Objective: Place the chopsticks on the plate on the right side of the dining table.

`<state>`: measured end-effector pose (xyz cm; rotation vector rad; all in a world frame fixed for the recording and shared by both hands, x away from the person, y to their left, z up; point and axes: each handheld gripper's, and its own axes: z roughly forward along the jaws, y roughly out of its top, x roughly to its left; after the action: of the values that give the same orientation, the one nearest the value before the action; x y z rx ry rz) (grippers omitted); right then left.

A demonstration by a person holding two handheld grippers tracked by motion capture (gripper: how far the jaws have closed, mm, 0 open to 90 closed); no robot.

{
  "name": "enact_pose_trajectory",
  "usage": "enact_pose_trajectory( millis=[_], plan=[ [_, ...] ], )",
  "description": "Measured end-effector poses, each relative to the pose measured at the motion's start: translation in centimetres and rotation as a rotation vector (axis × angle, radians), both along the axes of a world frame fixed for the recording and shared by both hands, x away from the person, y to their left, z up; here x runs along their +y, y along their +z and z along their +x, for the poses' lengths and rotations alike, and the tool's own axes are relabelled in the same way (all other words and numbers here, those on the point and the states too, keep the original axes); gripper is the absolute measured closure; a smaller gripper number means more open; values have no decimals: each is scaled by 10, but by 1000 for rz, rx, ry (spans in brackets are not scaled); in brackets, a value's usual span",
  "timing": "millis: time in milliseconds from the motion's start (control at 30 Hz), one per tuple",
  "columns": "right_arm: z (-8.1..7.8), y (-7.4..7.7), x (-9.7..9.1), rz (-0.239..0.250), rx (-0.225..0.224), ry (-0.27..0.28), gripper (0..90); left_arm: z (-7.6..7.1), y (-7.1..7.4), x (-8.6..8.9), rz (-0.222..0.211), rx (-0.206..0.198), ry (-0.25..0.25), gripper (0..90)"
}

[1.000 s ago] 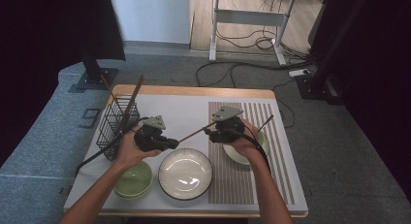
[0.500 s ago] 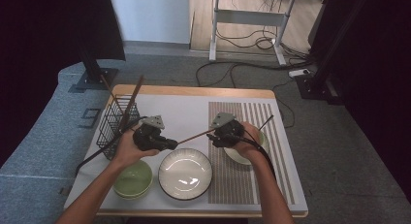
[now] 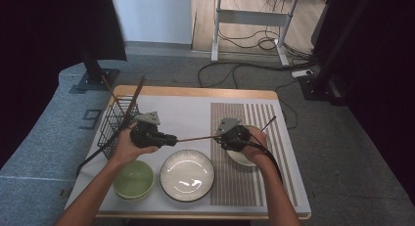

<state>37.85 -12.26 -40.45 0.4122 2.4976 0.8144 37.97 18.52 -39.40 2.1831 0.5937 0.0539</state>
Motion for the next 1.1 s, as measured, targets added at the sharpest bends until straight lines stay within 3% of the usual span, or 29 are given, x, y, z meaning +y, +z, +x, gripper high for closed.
enact_pose_trajectory(
  millis=[267, 367, 500, 633, 833, 1100],
  plan=[
    [-5, -7, 1, 0, 65, 63, 782, -1, -3, -1, 34, -109, 111, 700],
    [-8, -10, 1, 10, 82, 70, 806, -2, -2, 0, 46, -155, 161, 606],
    [-10, -13, -2, 29, 101, 74, 837, -4, 2, 3, 22, -209, 225, 480],
    [-11, -16, -8, 76, 112, 51, 846, -7, 7, 8, -8, -232, 252, 429],
    [-12, -20, -18, 125, 133, 14, 847, -8, 9, 11, -3, -238, 256, 415],
    [-11, -24, -32, 198, 167, -96, 846, -11, 8, 10, 1, -240, 264, 396]
  ],
)
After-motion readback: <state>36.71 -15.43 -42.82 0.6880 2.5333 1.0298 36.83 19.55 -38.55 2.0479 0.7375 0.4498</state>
